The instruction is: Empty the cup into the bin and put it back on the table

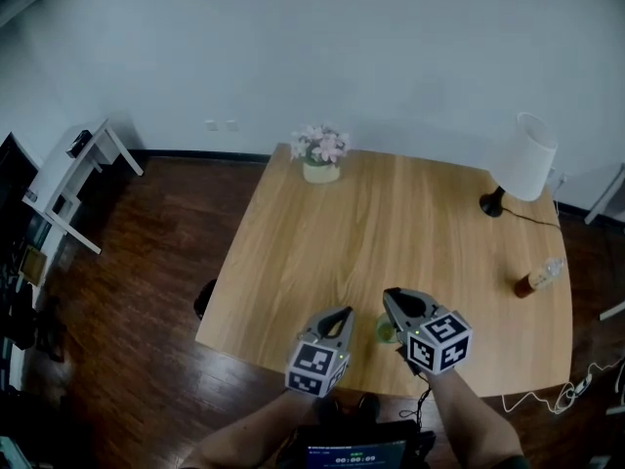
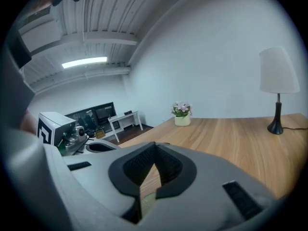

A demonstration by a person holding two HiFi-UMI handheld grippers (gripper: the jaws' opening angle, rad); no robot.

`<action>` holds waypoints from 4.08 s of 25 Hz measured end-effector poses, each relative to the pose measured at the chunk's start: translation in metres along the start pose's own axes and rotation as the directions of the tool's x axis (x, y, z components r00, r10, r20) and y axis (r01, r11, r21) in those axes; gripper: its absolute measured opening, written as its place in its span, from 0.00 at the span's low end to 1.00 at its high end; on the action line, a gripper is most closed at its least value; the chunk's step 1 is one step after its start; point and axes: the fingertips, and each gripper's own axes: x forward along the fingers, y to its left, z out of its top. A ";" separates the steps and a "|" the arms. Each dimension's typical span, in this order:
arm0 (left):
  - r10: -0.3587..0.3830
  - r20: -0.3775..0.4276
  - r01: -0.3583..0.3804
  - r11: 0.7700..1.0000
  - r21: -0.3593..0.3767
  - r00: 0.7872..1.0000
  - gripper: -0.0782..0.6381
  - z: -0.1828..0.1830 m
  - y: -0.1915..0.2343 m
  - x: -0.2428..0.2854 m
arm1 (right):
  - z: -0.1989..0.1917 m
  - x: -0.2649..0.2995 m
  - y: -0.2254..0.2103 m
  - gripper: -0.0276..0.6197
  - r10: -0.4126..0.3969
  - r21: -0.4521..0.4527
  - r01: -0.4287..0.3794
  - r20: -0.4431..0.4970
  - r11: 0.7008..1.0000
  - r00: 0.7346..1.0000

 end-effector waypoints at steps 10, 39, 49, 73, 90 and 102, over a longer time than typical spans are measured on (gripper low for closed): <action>-0.028 -0.060 0.026 0.999 -0.039 0.998 0.10 -0.031 -0.005 0.012 | -0.015 0.006 -0.006 0.27 0.005 -0.049 -0.005 0.005 0.999 1.000; 0.010 -0.138 -0.020 0.997 -0.069 0.990 0.10 -0.074 -0.011 0.002 | -0.138 0.009 -0.002 0.75 0.101 -0.156 -0.148 -0.277 0.977 0.956; 0.024 -0.158 -0.038 0.996 -0.087 0.987 0.10 -0.089 -0.008 0.001 | -0.148 0.016 -0.008 0.75 0.047 -0.207 -0.105 -0.266 0.973 0.963; 0.030 -0.095 -0.039 0.995 -0.095 0.995 0.10 -0.063 -0.004 -0.019 | -0.110 0.010 0.011 0.66 0.087 -0.249 -0.132 -0.185 0.959 0.979; 0.051 0.148 -0.047 0.998 -0.032 0.988 0.10 0.053 -0.003 -0.062 | 0.005 -0.037 0.045 0.66 0.132 -0.326 -0.145 -0.061 0.934 0.989; 0.019 0.311 -0.051 0.994 0.096 0.950 0.10 0.120 -0.011 -0.085 | 0.069 -0.063 0.065 0.66 0.153 -0.339 -0.144 0.002 0.930 0.988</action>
